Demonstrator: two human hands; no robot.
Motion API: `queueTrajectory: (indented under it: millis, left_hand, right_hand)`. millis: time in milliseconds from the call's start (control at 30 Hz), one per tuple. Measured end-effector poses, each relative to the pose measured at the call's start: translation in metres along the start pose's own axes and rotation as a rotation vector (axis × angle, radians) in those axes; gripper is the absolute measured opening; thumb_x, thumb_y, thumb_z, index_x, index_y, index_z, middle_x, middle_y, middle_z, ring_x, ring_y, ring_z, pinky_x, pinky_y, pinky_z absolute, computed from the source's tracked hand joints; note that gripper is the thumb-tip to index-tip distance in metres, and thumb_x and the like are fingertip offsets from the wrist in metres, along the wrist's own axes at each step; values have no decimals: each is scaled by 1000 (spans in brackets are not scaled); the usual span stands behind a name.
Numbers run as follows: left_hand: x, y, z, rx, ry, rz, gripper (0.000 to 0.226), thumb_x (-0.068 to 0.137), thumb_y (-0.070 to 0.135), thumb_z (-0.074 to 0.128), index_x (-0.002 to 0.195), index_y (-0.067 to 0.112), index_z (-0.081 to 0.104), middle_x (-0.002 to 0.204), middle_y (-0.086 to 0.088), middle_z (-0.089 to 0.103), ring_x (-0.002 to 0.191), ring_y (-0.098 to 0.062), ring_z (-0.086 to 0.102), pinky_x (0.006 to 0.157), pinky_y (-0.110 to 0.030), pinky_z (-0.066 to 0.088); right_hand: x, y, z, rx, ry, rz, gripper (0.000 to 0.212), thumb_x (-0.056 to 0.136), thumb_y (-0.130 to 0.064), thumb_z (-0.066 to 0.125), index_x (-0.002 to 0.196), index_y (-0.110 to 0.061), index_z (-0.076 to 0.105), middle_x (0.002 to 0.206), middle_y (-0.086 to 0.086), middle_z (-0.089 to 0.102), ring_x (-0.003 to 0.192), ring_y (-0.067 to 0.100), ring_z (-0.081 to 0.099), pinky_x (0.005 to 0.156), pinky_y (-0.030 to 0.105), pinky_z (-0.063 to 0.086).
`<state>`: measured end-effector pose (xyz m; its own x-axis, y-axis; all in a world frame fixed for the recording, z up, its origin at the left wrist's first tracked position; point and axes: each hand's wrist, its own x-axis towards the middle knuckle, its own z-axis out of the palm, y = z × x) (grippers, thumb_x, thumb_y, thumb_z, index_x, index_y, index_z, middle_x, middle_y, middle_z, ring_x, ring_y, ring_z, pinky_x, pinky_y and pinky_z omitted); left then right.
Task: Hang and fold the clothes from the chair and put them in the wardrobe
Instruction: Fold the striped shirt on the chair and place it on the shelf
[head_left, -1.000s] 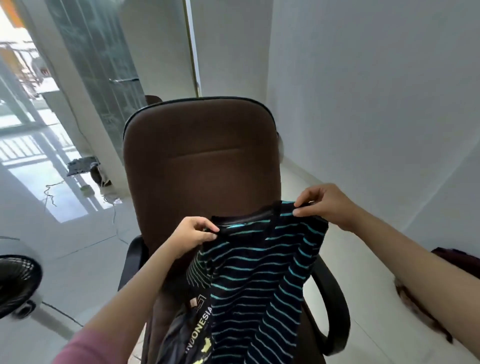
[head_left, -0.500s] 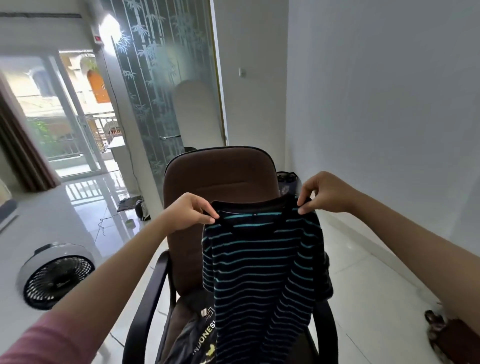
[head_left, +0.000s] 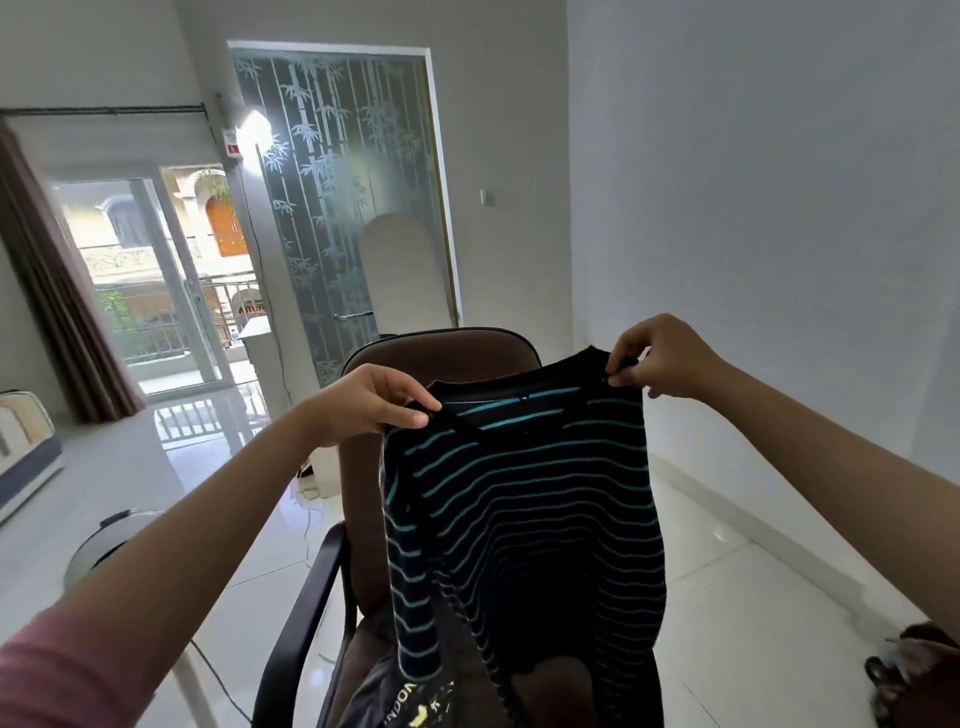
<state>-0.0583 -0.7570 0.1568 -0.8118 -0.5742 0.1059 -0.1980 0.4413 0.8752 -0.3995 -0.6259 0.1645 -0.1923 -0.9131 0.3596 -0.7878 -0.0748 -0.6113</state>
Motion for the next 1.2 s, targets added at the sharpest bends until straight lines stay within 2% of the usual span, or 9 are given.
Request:
queueTrajectory:
  millis: [167, 300, 367, 433, 567, 633, 800, 1033, 1200]
  left_hand:
    - [-4, 15, -11, -294, -86, 49, 41, 60, 23, 88, 95, 8, 72, 90, -11, 71, 81, -21, 69, 73, -26, 57]
    - [-4, 28, -8, -34, 5, 11, 44, 52, 33, 90, 89, 14, 77, 89, -7, 74, 84, -19, 70, 76, -25, 56]
    - [-2, 32, -4, 89, 75, -6, 20, 65, 16, 83, 84, 18, 78, 87, -6, 75, 85, -22, 68, 81, -29, 52]
    - [0, 34, -4, 189, 136, -21, 29, 77, -6, 69, 78, 22, 79, 84, -4, 75, 84, -20, 69, 83, -27, 52]
    - [2, 40, 7, 455, 221, -86, 21, 76, -1, 72, 77, 20, 76, 56, 16, 66, 55, 5, 57, 66, -17, 42]
    - [4, 43, 15, 557, 239, -113, 17, 76, 1, 73, 77, 18, 75, 48, 19, 60, 46, 5, 51, 57, -15, 37]
    - [7, 35, 23, 536, 314, -139, 19, 72, 3, 75, 71, 22, 76, 73, -12, 70, 67, -20, 58, 74, -37, 52]
    - [5, 32, 29, 442, 332, -105, 13, 72, 9, 78, 69, 22, 76, 78, -13, 71, 75, -26, 63, 83, -46, 55]
    - [6, 31, 28, 426, 353, -45, 13, 69, 13, 82, 69, 25, 76, 86, -6, 73, 89, -25, 66, 93, -45, 51]
  right_hand:
    - [-8, 4, -13, 82, -2, 2, 11, 71, 0, 78, 75, -8, 71, 75, 11, 66, 55, 11, 59, 51, 25, 52]
    - [-16, 1, -15, 116, -73, -12, 11, 76, 2, 74, 79, -8, 72, 83, 12, 65, 58, 16, 58, 50, 26, 52]
    - [-19, -3, -13, 137, -96, -2, 12, 78, 3, 71, 84, -7, 73, 85, 9, 64, 57, 16, 55, 45, 21, 47]
    - [-21, -6, -11, 155, -96, 18, 13, 80, 4, 69, 86, -7, 73, 84, 6, 64, 57, 16, 55, 45, 19, 46]
    - [-17, -11, -6, 58, -90, 73, 15, 80, 5, 65, 85, -7, 71, 83, 10, 68, 61, 16, 66, 48, 19, 49]
    - [-15, -14, -1, -36, -99, 69, 14, 79, 4, 66, 82, -10, 69, 82, 12, 71, 63, 17, 69, 49, 19, 48]
    - [-20, -18, 0, -135, -111, 30, 11, 72, -8, 78, 73, -12, 69, 69, -1, 67, 63, 17, 66, 59, 21, 47]
    - [-29, -11, -3, -149, -189, 24, 10, 70, -13, 81, 71, -14, 71, 62, -6, 64, 51, 2, 57, 45, 13, 39]
    - [-35, -9, -7, -49, -318, 62, 12, 73, -13, 79, 71, -14, 67, 70, 1, 70, 65, 13, 69, 57, 25, 47]
